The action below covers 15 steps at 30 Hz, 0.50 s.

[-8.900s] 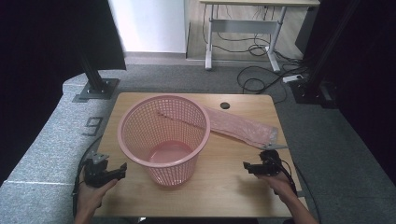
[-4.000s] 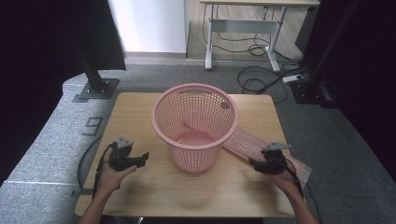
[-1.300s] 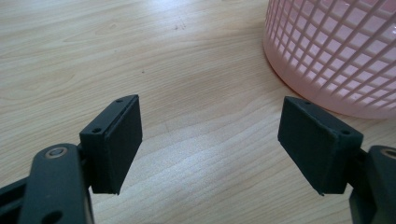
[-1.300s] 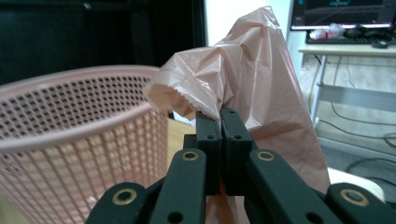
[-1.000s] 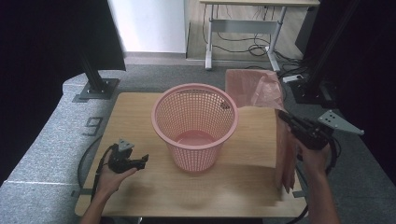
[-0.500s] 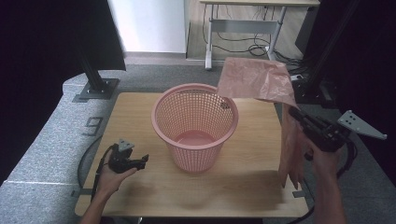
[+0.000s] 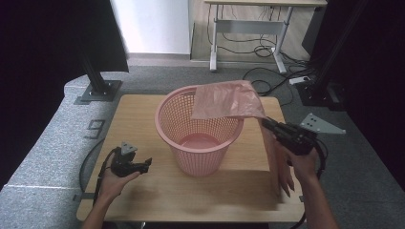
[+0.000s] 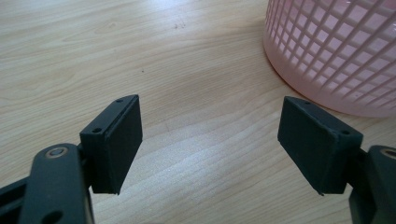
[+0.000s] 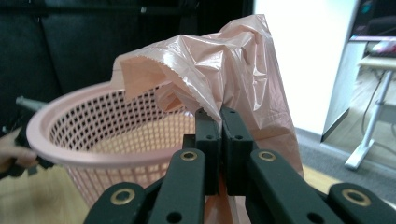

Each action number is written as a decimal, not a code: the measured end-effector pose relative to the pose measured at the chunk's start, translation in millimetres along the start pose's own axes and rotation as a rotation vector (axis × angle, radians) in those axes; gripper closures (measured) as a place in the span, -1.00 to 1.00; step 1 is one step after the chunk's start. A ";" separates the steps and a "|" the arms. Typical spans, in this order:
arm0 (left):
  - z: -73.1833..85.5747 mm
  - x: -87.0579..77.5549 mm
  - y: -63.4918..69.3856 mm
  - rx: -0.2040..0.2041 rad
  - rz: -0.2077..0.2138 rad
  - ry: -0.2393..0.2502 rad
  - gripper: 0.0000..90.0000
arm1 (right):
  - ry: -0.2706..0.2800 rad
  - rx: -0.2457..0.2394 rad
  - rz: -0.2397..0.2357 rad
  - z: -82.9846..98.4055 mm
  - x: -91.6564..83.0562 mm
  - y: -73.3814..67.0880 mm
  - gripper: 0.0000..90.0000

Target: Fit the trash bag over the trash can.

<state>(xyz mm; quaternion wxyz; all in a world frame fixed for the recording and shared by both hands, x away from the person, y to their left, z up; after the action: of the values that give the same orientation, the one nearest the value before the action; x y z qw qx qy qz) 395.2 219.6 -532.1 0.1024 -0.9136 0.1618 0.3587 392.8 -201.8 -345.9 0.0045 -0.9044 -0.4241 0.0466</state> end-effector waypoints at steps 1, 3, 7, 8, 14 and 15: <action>0.1 0.1 0.0 0.001 0.000 -0.001 -0.51 | -0.014 -0.002 -0.006 3.8 4.6 -1.9 0.91; 0.2 0.3 -0.1 0.000 0.000 -0.002 -0.51 | -0.038 -0.003 -0.020 10.0 12.4 -6.1 0.90; 1.0 1.1 -0.2 -0.001 -0.003 -0.004 -0.51 | -0.064 -0.016 -0.049 18.1 22.6 -13.5 0.90; 1.3 1.5 -0.1 -0.001 -0.004 -0.006 -0.51 | -0.067 -0.015 -0.055 19.7 24.3 -14.6 0.90; 1.2 1.2 -0.6 -0.002 -0.004 -0.007 -0.51 | -0.077 -0.008 -0.070 25.6 28.6 -16.6 0.54; 1.0 1.1 -0.9 -0.003 -0.006 -0.006 -0.51 | -0.081 -0.013 -0.059 26.0 28.2 -17.2 0.36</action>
<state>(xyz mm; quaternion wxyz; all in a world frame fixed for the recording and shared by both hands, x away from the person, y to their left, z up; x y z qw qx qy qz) 395.7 220.4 -533.5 0.1028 -0.9132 0.1582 0.3613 395.2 -169.9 -373.3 -0.0172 -0.8888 -0.4509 0.0802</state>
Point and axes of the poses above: each handheld gripper's, and its own axes: x roughly forward along the jaws, z roughly out of its underside, y roughly to its right, the point moved 9 cm from there along x, roughly forward along the jaws, and after that the axes turned 4 degrees about -z, right-handed, at the moved point
